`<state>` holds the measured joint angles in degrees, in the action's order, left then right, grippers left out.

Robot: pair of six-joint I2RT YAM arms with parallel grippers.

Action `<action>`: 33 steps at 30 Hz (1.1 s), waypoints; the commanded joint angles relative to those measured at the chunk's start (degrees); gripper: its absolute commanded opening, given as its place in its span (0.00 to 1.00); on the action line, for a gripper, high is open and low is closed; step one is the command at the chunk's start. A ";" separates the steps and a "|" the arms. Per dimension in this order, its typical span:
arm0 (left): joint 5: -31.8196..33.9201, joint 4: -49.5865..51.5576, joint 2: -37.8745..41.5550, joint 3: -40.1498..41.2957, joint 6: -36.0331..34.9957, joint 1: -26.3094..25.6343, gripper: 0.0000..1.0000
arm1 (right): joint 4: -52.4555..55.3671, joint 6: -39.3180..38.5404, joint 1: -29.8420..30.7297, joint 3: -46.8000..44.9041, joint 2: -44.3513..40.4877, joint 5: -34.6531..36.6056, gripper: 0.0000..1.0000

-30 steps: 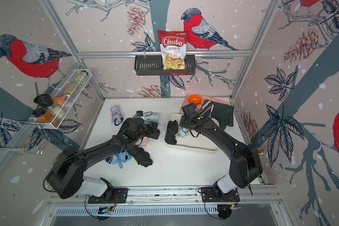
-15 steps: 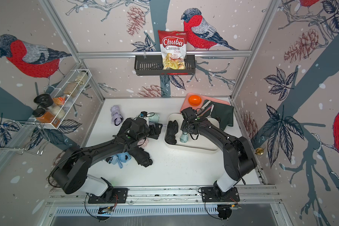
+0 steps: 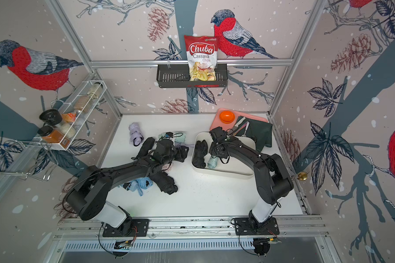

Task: Put the umbrella into the storage box
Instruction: Place the umbrella in the storage box.

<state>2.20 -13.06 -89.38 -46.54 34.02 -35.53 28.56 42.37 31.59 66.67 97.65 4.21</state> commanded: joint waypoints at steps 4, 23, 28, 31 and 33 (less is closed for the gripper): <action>0.99 0.10 -1.92 -1.54 -2.01 -0.97 0.78 | -2.80 -0.40 0.34 2.40 2.64 -1.77 0.00; -0.43 -1.09 -7.19 -3.57 -2.20 -3.10 0.60 | -8.88 -1.51 0.93 3.54 5.62 -10.57 0.43; -0.61 -1.16 -7.84 -4.17 -2.34 -3.75 0.54 | -11.65 -0.90 0.23 0.59 3.26 -13.51 0.46; -0.68 -1.05 -8.14 -4.31 -2.25 -3.98 0.48 | -13.99 -0.21 -0.02 -1.23 2.06 -16.13 0.45; -0.70 -1.09 -8.21 -4.18 -2.12 -4.10 0.45 | -14.68 0.04 -0.13 -1.97 1.68 -16.51 0.41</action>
<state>2.81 -13.02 -97.45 -50.41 32.53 -39.00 17.12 41.93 31.44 65.36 100.12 -8.80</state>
